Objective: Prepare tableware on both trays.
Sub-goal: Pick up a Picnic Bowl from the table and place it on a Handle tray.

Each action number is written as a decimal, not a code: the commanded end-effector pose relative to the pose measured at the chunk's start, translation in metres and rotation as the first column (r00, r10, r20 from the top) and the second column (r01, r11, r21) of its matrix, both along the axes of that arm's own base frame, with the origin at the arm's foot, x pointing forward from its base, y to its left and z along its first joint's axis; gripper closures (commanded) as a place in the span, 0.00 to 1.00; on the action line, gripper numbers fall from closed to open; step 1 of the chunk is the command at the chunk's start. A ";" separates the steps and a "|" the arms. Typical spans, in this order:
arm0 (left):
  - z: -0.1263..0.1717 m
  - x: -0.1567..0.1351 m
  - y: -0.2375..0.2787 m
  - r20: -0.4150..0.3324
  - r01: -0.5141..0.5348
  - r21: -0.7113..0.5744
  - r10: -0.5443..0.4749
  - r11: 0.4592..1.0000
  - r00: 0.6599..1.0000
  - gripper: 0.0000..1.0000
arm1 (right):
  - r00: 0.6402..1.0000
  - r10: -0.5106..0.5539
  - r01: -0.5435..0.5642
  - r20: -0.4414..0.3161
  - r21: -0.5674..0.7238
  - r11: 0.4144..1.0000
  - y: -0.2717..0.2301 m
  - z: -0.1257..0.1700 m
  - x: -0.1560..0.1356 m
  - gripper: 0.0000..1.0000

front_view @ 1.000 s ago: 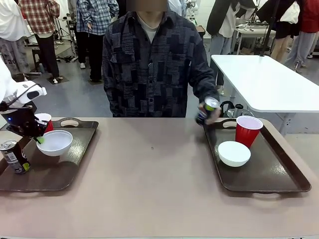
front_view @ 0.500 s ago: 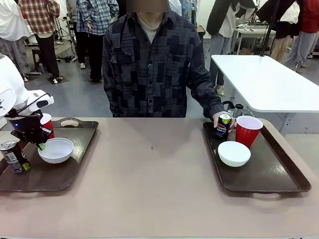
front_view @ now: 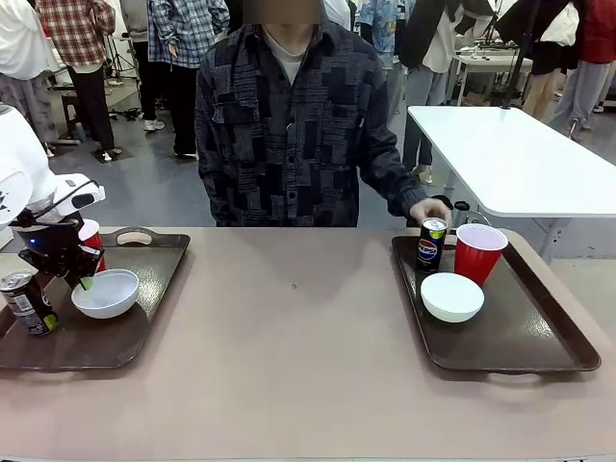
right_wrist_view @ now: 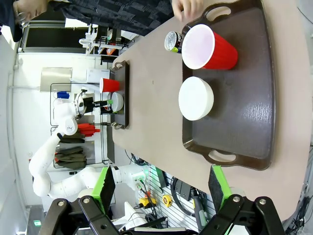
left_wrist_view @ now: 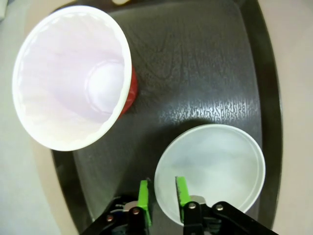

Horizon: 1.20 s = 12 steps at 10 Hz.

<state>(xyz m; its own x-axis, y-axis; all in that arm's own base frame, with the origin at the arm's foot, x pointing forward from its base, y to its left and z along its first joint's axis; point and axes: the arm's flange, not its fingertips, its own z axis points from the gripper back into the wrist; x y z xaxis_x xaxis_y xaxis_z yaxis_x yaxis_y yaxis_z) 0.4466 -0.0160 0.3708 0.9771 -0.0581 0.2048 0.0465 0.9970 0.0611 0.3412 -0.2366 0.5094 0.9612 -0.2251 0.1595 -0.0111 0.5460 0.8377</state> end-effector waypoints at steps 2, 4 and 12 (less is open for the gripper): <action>0.022 -0.010 -0.007 0.022 0.006 -0.018 -0.006 1.000 1.000 0.56 | 1.000 -0.010 0.010 -0.008 0.019 1.000 0.003 0.002 -0.001 0.00; 0.046 -0.024 -0.015 0.038 0.053 -0.056 -0.051 0.997 0.998 0.36 | 1.000 -0.010 0.010 -0.008 0.019 1.000 0.003 0.002 -0.001 0.00; 0.105 -0.070 -0.025 -0.044 0.072 -0.029 -0.073 0.997 0.996 0.00 | 1.000 -0.010 0.010 -0.008 0.019 1.000 0.003 0.002 -0.001 0.00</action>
